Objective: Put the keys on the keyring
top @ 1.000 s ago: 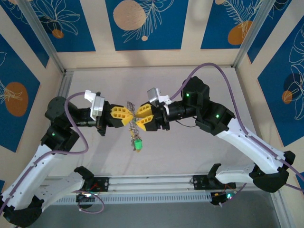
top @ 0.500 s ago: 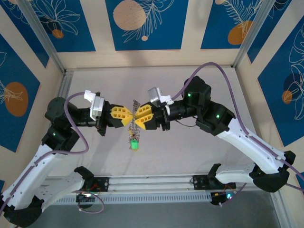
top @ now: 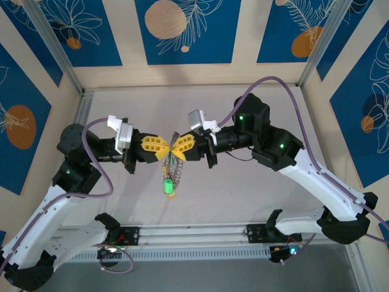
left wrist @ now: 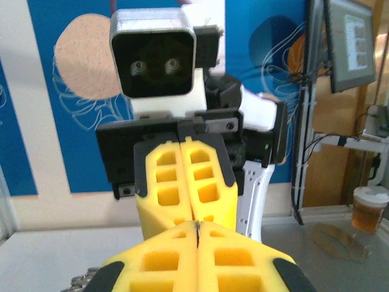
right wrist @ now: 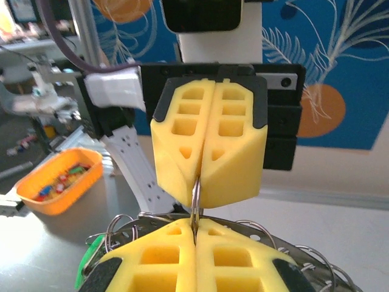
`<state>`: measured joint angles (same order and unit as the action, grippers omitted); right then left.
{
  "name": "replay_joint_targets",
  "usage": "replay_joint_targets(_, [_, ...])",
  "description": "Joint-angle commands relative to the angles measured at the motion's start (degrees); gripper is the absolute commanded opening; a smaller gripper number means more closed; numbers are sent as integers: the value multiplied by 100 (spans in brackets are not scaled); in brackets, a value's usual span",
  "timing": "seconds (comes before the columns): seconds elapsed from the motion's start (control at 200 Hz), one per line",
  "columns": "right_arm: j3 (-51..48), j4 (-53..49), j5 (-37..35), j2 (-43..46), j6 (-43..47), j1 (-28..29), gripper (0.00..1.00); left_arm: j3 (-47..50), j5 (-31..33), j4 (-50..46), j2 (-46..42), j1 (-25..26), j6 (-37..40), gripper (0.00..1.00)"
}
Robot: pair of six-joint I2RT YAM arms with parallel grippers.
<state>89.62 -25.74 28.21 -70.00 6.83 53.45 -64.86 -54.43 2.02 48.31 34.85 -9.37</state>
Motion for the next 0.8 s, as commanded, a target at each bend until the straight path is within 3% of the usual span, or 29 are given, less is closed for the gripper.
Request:
replay_joint_targets(0.0, [567,-1042,-622,-35,730,76,0,-651,412,-1597,8,21,950,14])
replay_joint_targets(0.08, [914,-1624,-911,-117,1075,78,0,-1184,726,-2824,177,20,1607,38])
replay_joint_targets(0.165, [1290,-2159,-1172,-290,1349,105,0,-1654,956,-3700,367,16,2083,47])
replay_joint_targets(0.36, [2068,-3141,-1711,-751,1833,292,0,-2486,1135,-4977,859,17,2751,48])
replay_joint_targets(0.795, [2823,-3728,-2104,-1356,1863,433,0,-2813,1217,-5352,1388,265,3062,48])
